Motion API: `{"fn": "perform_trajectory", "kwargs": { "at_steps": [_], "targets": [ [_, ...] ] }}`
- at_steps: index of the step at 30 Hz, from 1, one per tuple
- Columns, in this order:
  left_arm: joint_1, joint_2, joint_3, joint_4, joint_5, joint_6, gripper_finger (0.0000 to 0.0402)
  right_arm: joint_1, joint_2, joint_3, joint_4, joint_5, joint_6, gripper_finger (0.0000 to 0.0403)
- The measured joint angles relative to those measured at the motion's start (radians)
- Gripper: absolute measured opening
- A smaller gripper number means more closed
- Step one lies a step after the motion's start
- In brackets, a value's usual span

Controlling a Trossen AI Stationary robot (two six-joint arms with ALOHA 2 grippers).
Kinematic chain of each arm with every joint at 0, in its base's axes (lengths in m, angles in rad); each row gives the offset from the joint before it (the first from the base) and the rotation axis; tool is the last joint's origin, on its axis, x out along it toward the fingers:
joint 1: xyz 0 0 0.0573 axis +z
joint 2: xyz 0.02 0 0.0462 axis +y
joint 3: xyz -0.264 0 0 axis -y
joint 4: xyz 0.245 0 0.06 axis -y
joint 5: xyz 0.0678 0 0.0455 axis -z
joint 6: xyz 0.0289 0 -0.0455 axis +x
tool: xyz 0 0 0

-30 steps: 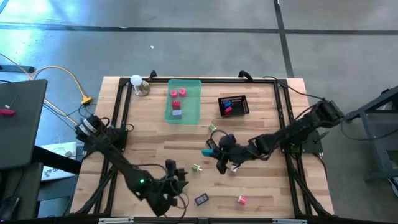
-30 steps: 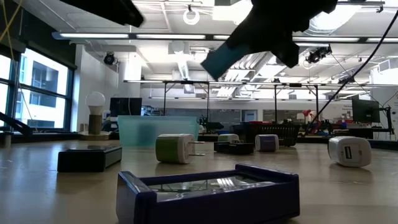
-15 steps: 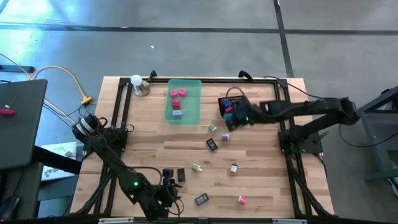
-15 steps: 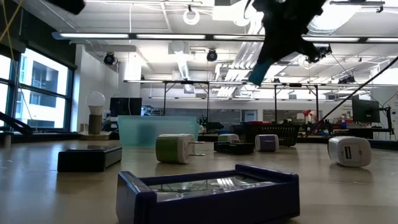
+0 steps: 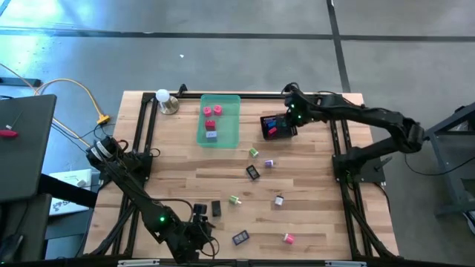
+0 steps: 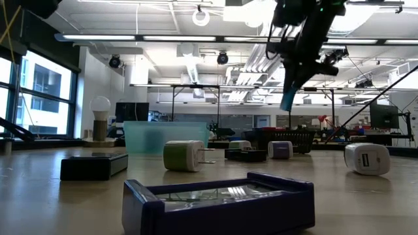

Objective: Pick & Place Office items
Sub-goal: Put the light blue digital clock into the black bin

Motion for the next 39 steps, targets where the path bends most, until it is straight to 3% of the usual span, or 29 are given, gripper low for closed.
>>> {"fn": "perform_trajectory", "kwargs": {
  "at_steps": [11,21,29,39],
  "targets": [
    [0.000,0.000,0.000,-0.015,0.019,-0.021,0.0179,-0.084,0.166,0.000,0.002,-0.044,-0.070,0.0055],
    [0.000,0.000,0.000,-0.018,0.019,-0.022,0.0179,-0.080,0.181,0.000,-0.001,-0.038,-0.168,0.0055],
    [0.000,0.001,0.000,-0.018,0.018,-0.022,0.0179,-0.076,0.181,0.000,0.003,-0.014,-0.154,0.0055],
    [0.001,0.001,0.000,-0.024,0.086,0.007,0.0179,-0.125,0.181,0.000,0.000,-0.039,-0.471,0.0055]
  ]
}}
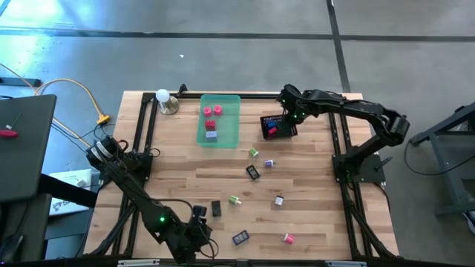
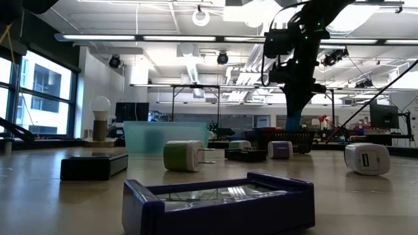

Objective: Pick & Place Office items
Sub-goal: Put the light blue digital clock into the black bin

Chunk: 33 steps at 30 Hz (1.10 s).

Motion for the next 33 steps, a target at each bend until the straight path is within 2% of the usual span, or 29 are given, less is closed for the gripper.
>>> {"fn": "perform_trajectory", "kwargs": {
  "at_steps": [6,11,20,22,27,33],
  "targets": [
    [0.018,0.000,0.000,-0.028,0.002,0.072,0.0179,0.001,0.000,0.000,0.005,0.002,-0.234,0.0055],
    [0.072,-0.018,0.000,-0.072,0.001,0.135,0.0179,0.000,0.000,0.000,0.006,0.054,-0.416,0.0055],
    [0.187,-0.028,-0.036,-0.062,0.037,0.191,0.0179,0.006,0.000,0.000,0.033,-0.004,-0.734,0.0055],
    [0.214,-0.028,-0.041,-0.056,0.048,0.218,0.0179,0.015,0.000,0.000,0.028,0.011,-0.805,0.0055],
    [0.311,-0.028,-0.050,-0.050,0.174,0.305,0.0179,0.037,0.000,0.000,0.025,0.030,-0.896,0.0055],
    [0.444,-0.028,-0.050,-0.064,0.430,0.388,0.0179,0.082,0.000,0.000,-0.027,0.020,-0.960,0.0055]
  ]
}}
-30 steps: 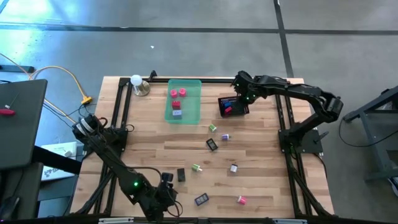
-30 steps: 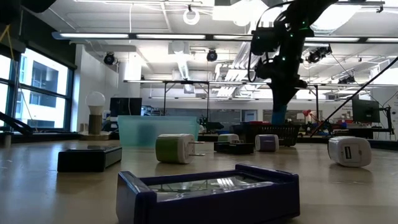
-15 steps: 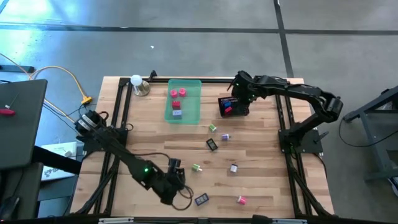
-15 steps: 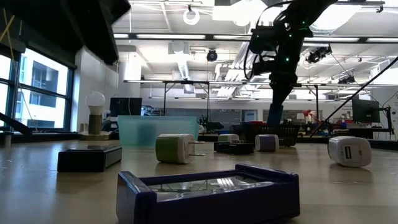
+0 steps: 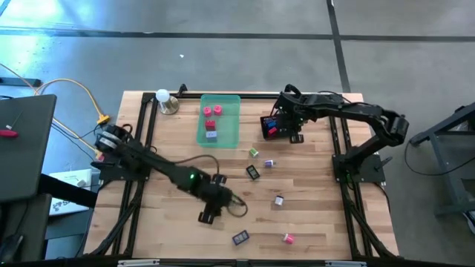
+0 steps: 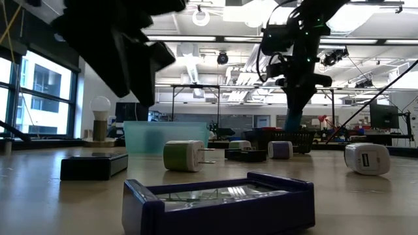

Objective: Pick & Place Office items
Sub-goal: Put the light blue digital clock into the black bin

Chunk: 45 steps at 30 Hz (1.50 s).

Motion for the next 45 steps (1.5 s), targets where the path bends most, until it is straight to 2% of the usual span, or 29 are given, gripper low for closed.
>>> {"fn": "perform_trajectory", "kwargs": {
  "at_steps": [2,7,13,18,39,45],
  "targets": [
    [0.035,0.000,0.000,-0.005,0.046,-0.002,0.0179,0.020,0.000,0.000,0.005,0.000,-0.013,0.0055],
    [0.072,0.000,0.000,-0.035,0.050,0.007,0.0179,0.063,0.000,0.000,0.014,0.006,-0.036,0.0055],
    [0.096,-0.020,0.000,-0.105,-0.040,0.004,0.0179,0.119,0.000,0.000,0.032,-0.003,-0.039,0.0055],
    [0.114,-0.024,0.002,-0.105,-0.053,-0.013,0.0179,0.146,0.000,0.000,0.059,-0.023,-0.074,0.0055],
    [0.121,-0.024,0.002,-0.074,-0.063,-0.031,0.0179,0.129,0.002,0.000,0.101,-0.057,-0.167,0.0055],
    [0.121,-0.024,0.002,-0.074,-0.063,-0.025,0.0179,0.117,0.062,0.000,0.083,-0.062,-0.165,0.0055]
  ]
}}
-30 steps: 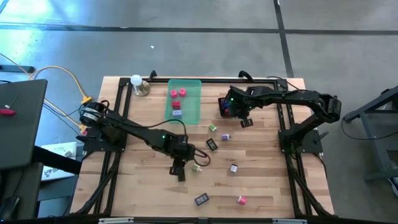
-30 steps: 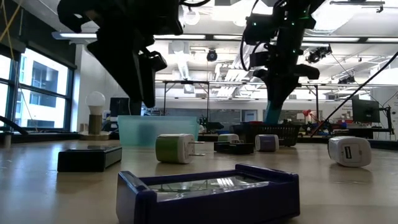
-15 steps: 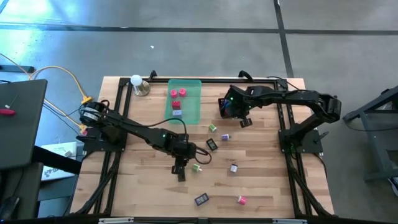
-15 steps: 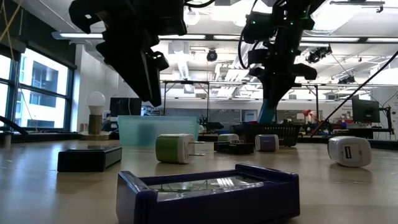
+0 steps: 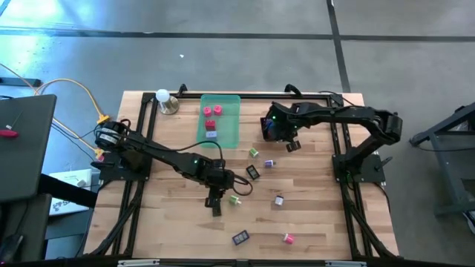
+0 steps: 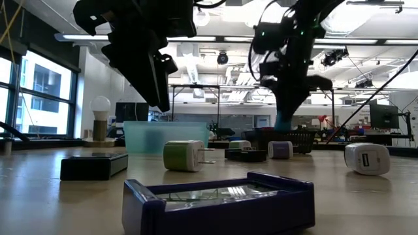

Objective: Pick & Place Office items
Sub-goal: Put the light blue digital clock into the black bin

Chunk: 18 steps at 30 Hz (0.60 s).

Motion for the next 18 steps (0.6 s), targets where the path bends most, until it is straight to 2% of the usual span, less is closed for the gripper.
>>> {"fn": "perform_trajectory", "kwargs": {
  "at_steps": [8,18],
  "targets": [
    [0.000,0.000,0.000,0.007,-0.004,0.012,0.0179,-0.011,0.088,0.000,0.022,-0.017,-0.002,0.0055],
    [0.000,0.000,0.000,0.006,-0.004,0.013,0.0179,-0.012,0.096,0.000,0.029,-0.012,-0.014,0.0055]
  ]
}}
